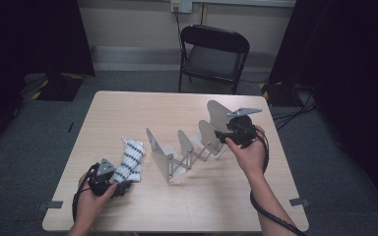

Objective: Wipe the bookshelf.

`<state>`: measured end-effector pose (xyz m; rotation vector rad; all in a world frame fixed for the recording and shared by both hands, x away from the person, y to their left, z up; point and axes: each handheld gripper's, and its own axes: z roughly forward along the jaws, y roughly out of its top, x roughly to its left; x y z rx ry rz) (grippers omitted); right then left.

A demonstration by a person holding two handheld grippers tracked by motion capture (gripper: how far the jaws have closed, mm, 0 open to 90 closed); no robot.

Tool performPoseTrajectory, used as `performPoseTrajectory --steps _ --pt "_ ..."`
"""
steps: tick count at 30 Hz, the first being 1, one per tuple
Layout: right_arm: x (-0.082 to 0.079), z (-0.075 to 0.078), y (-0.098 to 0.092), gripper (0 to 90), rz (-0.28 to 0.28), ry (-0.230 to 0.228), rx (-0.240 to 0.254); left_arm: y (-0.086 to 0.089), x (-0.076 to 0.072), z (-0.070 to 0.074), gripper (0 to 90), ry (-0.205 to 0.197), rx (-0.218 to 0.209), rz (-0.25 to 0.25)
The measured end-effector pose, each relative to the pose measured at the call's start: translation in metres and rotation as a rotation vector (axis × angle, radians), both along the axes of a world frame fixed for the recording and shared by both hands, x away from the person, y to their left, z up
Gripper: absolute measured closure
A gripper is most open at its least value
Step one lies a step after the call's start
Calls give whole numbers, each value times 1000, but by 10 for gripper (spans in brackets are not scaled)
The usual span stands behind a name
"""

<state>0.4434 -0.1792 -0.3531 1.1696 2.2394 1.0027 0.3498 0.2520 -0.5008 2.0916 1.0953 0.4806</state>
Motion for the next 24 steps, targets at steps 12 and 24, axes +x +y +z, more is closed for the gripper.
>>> performPoseTrajectory --steps 12,24 --pt "-14 9 31 426 57 -12 23 0 0 0 141 0 -1 0" --pt "-15 12 68 421 120 -12 16 0 0 0 141 0 1 0"
